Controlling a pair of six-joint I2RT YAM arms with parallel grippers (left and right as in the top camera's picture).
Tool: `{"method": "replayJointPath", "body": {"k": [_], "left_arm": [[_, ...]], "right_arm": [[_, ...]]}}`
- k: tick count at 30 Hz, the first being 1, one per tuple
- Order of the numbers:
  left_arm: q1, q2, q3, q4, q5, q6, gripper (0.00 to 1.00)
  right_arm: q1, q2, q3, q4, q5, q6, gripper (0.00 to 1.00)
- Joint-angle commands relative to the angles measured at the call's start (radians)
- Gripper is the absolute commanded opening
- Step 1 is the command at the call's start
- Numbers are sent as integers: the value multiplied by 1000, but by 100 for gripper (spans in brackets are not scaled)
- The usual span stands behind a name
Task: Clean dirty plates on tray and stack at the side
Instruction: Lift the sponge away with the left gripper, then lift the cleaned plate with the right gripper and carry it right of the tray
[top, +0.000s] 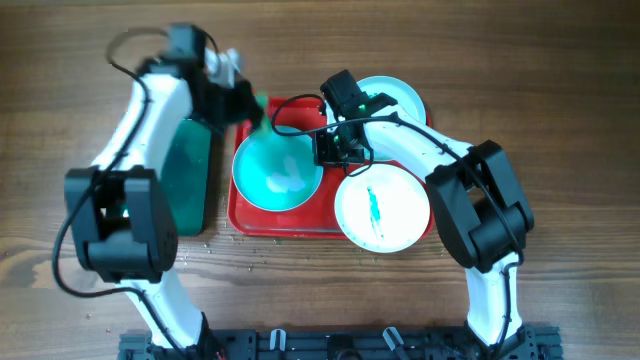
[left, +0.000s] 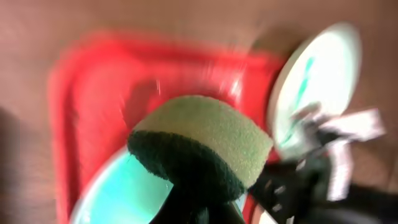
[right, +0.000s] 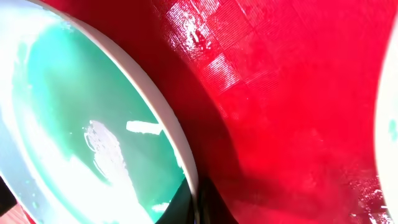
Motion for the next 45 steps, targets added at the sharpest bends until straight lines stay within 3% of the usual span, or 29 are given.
{"method": "replayJointPath", "body": {"k": [1,6,8,20,38,45], "left_arm": [[30,-35,119,-21,-1,-13,4],[31,-35,126,-40,-87,-17,4],[31,-35,126,-62,-146,-17,4],[30,-35,126,-84,-153,-74,4],[30,-33,125,-85,-161,-95,4],[30,-31,125,-85,-165,-95,4]], "right_arm": [[6,15,-8,-4,-28,31,4],[6,-7,-5,-11,-22,-8,4],[5,-71,-2,-25,65,-23,4],[60,-345,-2,-140,668,-89,4],[409,-377,-2,-206,1521,-105,4],[478,-377,-2,-196,1698,-130,4]]}}
